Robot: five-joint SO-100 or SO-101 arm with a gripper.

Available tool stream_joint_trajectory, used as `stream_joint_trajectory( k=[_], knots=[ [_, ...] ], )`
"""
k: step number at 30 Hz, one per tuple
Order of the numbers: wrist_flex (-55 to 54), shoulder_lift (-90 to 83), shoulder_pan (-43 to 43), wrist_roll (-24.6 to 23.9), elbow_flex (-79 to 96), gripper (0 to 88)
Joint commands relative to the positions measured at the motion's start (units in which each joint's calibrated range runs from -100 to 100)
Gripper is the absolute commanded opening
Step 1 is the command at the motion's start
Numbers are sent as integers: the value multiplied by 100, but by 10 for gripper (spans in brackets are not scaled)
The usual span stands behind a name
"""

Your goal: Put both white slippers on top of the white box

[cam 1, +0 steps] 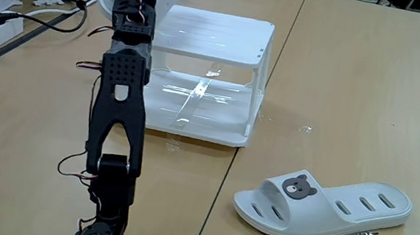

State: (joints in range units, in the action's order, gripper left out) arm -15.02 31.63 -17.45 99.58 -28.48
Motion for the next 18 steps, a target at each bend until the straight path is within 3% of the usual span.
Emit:
stream_joint_trajectory(
  k=[1, 9, 13, 18],
  knots=[
    [-25, 64, 216, 42, -1072, 8],
    [-34, 224, 142, 42, -1171, 30],
    [-25, 274, 117, 42, -1153, 228],
    [44, 198, 150, 42, -738, 257]
  ],
)
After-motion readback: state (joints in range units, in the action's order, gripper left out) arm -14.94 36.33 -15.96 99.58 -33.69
